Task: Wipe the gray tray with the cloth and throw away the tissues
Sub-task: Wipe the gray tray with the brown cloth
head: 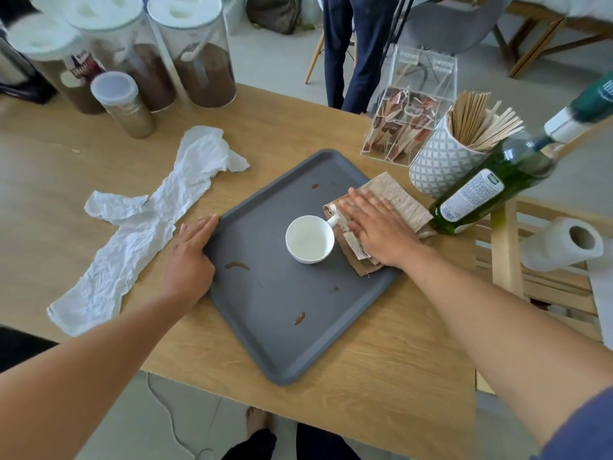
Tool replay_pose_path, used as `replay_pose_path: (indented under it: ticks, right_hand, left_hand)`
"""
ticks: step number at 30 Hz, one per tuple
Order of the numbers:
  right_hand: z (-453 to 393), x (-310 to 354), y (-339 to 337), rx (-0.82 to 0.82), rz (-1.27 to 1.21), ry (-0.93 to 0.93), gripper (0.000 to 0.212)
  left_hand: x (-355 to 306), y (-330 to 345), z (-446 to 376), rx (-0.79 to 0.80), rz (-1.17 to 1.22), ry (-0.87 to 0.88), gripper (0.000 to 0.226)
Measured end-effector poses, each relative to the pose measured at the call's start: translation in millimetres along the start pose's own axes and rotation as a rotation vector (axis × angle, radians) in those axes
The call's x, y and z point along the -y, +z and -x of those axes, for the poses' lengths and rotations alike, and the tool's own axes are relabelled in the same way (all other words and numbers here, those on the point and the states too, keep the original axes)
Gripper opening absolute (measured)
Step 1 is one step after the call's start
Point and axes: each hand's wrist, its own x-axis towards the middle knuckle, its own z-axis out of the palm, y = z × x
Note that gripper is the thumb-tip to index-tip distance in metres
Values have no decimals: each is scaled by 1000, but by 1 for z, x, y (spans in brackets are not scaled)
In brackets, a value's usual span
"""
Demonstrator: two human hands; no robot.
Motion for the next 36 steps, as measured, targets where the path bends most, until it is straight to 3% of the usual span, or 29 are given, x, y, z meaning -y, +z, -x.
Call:
replay_pose_path:
  ticks: [6,11,18,24,28,33,36]
  right_hand:
    - [-59,12,-12,0,8,-127,51]
    - [-82,22,-17,9,6,-231,51]
    - [-79,14,-8,-41,58,-251,62]
    - [-75,10,-6,-79,92,-203,63]
    - [-76,10,-3,-80,89,-210,60]
    - [-76,8,-2,-73,121,-219,63]
    - [-77,8,-3,-75,120,-219,63]
  left_hand:
    - [-3,-1,-1,-16,31,-5,80]
    - [-10,-3,-1,-94,82,33,59]
    - [-7,7,-5,-163,254,-150,70]
    - [-2,12,-6,-183,236,-161,67]
    - [-1,7,-17,-92,82,-27,39]
    - [4,8,-40,129,-163,279,46]
    - [2,11,-61,198,-211,370,48]
